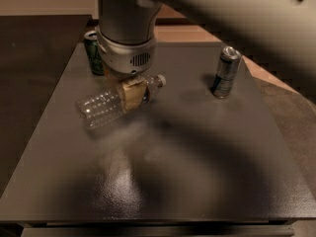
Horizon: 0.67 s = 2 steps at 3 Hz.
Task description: Pick water bottle
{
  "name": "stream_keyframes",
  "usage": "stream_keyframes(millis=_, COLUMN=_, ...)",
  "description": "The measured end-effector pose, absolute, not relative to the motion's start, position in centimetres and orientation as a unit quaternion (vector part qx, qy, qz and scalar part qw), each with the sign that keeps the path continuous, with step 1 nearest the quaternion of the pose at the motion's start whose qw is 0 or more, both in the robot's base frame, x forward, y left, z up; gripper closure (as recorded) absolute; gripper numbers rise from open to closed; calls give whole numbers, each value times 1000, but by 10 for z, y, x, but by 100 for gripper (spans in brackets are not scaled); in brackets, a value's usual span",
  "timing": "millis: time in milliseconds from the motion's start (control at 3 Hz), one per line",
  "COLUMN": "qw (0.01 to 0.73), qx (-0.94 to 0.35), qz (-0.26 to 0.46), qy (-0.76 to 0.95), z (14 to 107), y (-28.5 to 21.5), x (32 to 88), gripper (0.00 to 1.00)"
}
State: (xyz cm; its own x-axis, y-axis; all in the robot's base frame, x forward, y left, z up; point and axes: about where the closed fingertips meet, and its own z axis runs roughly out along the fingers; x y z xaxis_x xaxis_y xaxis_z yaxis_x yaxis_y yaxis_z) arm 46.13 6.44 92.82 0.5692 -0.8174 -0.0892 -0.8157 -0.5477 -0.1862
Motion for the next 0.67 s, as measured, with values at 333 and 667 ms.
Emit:
stream_keyframes(millis=333, qw=138, qx=-878, qz=-9, qy=458, z=985, y=67, x=473, gripper=100)
stream_keyframes(millis=667, qw=150, qx=-877, qz=-13, qy=457, z=988, y=71, x=475, gripper=100)
